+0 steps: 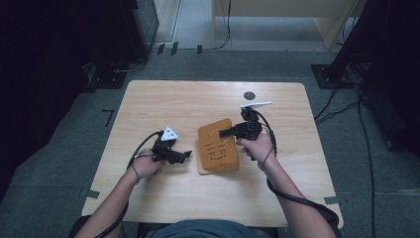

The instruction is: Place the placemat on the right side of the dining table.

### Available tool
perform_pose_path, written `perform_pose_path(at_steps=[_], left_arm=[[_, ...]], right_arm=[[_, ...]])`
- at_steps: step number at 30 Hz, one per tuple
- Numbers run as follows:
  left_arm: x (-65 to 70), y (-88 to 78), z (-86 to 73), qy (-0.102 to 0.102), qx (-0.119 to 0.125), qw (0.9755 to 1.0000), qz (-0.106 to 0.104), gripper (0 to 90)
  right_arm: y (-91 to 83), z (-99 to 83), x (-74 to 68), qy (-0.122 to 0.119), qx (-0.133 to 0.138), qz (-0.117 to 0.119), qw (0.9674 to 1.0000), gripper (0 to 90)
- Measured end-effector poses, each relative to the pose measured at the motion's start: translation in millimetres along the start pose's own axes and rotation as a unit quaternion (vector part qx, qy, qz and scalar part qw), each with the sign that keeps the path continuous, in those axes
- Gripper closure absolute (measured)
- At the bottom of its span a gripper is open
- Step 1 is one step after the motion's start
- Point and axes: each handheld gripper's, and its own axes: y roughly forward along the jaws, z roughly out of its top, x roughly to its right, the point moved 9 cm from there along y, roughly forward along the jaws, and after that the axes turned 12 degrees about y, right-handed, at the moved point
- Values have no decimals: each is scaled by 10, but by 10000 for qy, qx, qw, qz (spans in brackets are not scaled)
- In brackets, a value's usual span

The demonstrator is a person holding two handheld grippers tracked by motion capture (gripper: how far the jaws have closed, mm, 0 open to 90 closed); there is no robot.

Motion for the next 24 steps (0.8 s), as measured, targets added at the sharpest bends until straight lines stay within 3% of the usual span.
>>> perform_pose_path(at_steps=[6,16,24], left_arm=[[5,2,-2,22,-28,10000,25,97],[19,8,-2,122,-58,9999,33,96],[25,10,0,170,-61,9998,17,97]], right_arm=[[-127,80,42,-284,318,-368,9984,878],[-337,203,107,-451,693,-634,9946,878],[-492,282,144,-798,1021,-1001,9865,878]])
